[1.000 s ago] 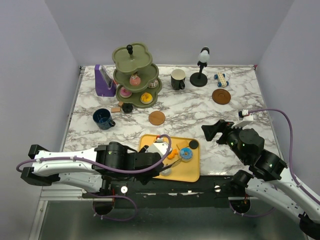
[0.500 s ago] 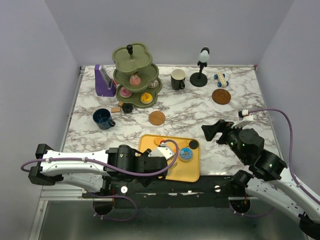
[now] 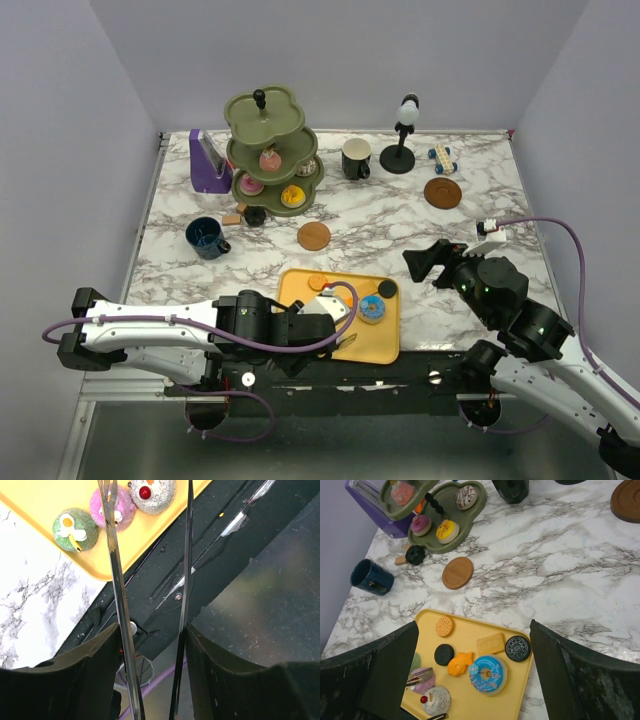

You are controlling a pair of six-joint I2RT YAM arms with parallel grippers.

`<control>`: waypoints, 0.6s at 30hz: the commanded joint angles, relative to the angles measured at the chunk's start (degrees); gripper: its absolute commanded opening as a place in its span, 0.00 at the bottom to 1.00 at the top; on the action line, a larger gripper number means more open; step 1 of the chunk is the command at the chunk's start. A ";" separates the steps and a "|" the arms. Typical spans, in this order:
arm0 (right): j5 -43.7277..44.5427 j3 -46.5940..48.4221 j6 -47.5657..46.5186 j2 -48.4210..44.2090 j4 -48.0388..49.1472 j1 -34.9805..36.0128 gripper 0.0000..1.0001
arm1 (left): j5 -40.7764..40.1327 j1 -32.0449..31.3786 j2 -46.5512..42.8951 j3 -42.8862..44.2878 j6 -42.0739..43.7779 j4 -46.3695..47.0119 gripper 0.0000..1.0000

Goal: Serve the afternoon tea
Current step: Pick up the desert from the tray.

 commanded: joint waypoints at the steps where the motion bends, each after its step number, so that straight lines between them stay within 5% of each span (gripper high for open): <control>1: 1.22 -0.45 -0.27 -0.01 -0.04 0.24 1.00 | 1.98 -0.37 0.43 -1.08 -0.24 0.01 0.60; 18: 1.15 -0.50 -0.22 -0.26 -0.08 0.24 1.00 | 1.96 -0.37 2.59 -0.55 0.73 -1.14 0.56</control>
